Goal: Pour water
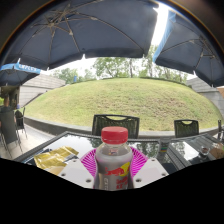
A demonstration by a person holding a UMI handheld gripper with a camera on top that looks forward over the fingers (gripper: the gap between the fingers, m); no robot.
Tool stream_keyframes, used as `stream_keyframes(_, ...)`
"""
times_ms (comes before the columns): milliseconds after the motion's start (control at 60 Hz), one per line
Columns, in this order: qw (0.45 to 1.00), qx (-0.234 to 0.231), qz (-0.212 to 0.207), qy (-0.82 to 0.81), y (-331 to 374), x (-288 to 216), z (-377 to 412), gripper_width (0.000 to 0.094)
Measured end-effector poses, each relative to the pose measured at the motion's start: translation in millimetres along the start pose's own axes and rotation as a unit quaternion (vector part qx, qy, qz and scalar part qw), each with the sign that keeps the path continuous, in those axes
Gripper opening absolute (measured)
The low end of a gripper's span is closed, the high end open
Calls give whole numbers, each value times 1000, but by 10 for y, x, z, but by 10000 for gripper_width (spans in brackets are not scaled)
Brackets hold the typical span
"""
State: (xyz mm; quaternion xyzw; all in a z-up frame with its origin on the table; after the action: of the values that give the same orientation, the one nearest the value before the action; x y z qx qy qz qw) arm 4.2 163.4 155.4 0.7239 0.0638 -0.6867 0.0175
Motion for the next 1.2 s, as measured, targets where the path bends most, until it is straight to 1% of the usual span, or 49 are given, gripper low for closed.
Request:
stream_keyframes(50,1000,9,-11,-26,194,163,46,380)
stream_keyframes(67,999,5,-9,-31,7,148,-106,380)
stream_keyframes(167,1000,-15,7,-22,121,388,-69,386)
stream_keyframes(183,999,-18,10,-25,124,357,-13,389)
stream_keyframes(200,1000,-18,-3,-25,88,365,-99,389)
stream_keyframes(217,1000,-17,-5,-24,87,396,-113,388)
stream_keyframes(300,1000,-19,-4,-25,153,394,-67,403)
stream_keyframes(333,1000,-22,-8,-18,169,391,-47,414)
stream_keyframes(383,1000,-23,-11,-17,215,381,-47,456)
stream_keyframes(417,1000,-23,-6,-19,204,395,-26,501)
stream_keyframes(467,1000,-21,13,-7,244,417,-76,568)
stream_keyframes(483,1000,-22,18,1,263,423,-91,613)
stream_keyframes(533,1000,-18,9,14,334,310,-174,841)
stream_keyframes(550,1000,-12,1,14,365,250,-214,845)
stream_keyframes(567,1000,-9,-7,12,405,190,-238,827)
stream_keyframes(617,1000,-2,-15,10,603,86,-213,834)
stream_keyframes(717,1000,-8,-19,15,1141,-37,-162,834)
stream_keyframes(850,999,-16,-25,17,1827,-56,59,838)
stream_keyframes(933,999,-29,-20,0,2157,7,251,838)
stream_keyframes(950,999,-34,-19,-3,2299,44,326,838)
stream_keyframes(1083,997,-76,-27,-8,2640,113,670,837)
stream_keyframes(1200,996,-79,-36,25,2807,186,713,836)
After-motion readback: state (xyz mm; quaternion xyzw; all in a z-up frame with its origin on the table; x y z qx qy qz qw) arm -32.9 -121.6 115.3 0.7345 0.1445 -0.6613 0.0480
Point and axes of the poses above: the point between the fingertips, and its own axes, seen from behind it with the camera up: z to the left, x down, y backward, against the way the camera looks, the point moved 2 cm from there along y, backward, against the way the camera looks, and after that the axes turned 10 degrees about -z, right-handed, at the moved point
